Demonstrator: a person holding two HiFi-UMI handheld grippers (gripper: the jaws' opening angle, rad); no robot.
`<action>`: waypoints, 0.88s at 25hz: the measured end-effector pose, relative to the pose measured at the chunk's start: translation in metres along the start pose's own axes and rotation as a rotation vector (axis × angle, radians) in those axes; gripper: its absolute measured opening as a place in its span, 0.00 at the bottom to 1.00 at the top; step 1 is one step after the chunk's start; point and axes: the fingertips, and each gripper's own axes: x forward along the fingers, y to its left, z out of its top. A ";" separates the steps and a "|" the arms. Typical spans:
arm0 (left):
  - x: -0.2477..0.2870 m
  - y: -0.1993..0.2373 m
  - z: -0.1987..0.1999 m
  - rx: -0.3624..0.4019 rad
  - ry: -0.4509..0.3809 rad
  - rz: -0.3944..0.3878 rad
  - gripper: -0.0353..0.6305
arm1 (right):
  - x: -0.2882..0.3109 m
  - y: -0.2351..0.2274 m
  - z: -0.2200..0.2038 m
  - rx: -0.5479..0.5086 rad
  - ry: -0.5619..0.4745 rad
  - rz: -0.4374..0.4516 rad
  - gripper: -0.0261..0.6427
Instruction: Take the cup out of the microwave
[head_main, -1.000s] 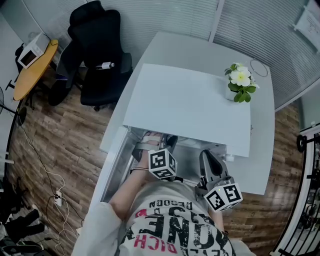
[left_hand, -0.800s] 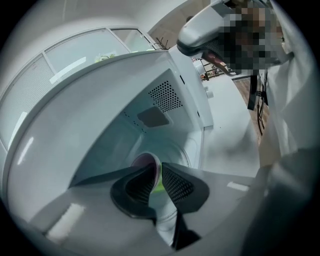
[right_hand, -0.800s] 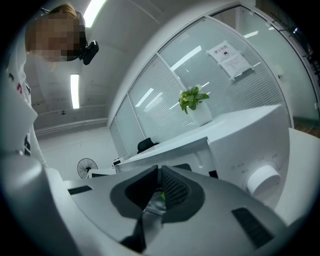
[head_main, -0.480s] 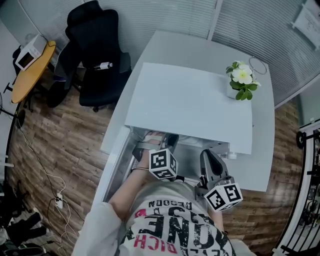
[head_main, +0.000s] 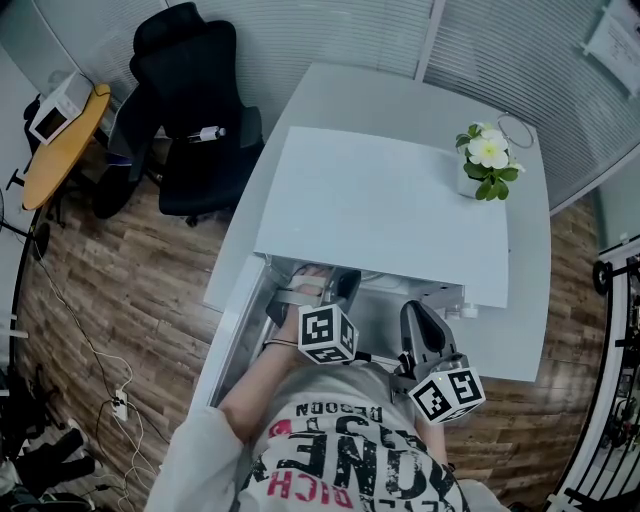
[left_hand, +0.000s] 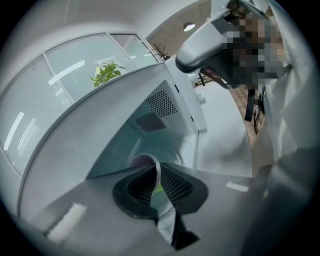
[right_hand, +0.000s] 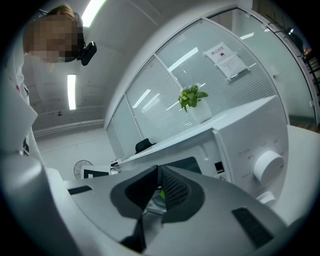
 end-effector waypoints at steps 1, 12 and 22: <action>-0.001 0.000 0.000 -0.001 -0.001 0.001 0.11 | -0.001 -0.001 0.000 0.001 -0.002 -0.005 0.08; -0.020 -0.005 0.002 -0.012 -0.029 0.008 0.11 | -0.012 -0.002 -0.010 0.000 0.010 -0.036 0.08; -0.040 -0.010 0.010 -0.016 -0.037 0.030 0.11 | -0.026 -0.006 -0.004 -0.023 0.023 -0.024 0.08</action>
